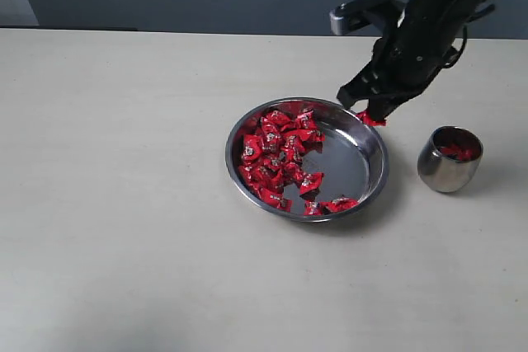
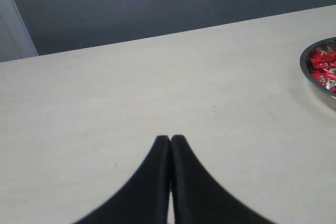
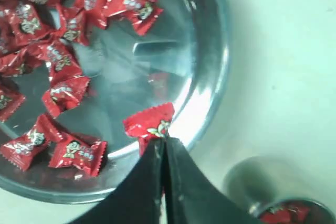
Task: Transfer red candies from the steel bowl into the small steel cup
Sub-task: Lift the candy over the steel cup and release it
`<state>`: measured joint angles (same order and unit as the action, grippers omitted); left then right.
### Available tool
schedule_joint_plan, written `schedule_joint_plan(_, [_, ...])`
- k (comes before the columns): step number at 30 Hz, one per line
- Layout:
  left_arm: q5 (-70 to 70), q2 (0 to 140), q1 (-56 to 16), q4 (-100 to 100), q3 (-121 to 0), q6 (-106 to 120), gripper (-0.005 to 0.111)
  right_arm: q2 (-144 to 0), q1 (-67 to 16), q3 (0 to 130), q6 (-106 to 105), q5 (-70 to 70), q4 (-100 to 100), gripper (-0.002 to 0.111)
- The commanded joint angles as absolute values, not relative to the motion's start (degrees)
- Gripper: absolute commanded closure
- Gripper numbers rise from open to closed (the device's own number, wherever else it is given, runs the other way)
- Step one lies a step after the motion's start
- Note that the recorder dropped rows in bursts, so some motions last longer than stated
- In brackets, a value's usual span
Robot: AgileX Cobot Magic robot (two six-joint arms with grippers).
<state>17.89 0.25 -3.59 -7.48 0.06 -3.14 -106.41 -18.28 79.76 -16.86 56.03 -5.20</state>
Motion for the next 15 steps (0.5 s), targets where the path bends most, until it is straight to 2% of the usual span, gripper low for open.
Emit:
schedule_joint_plan(1, [17.58,0.0,-4.2,-7.57,0.0,-3.46,0.106,-103.29,-13.88,79.71,-16.69,56.79,-7.04,0.109])
schedule_joint_plan(9, [17.58,0.0,-4.2,-7.57,0.0,-3.46,0.106,-102.05,-9.27,79.71,-16.69,59.16,-7.8,0.109])
schedule_joint_plan(15, [17.58,0.0,-4.2,-7.57,0.0,-3.46,0.106,-102.25,-9.17,79.71,-16.69,59.79,-7.1,0.109])
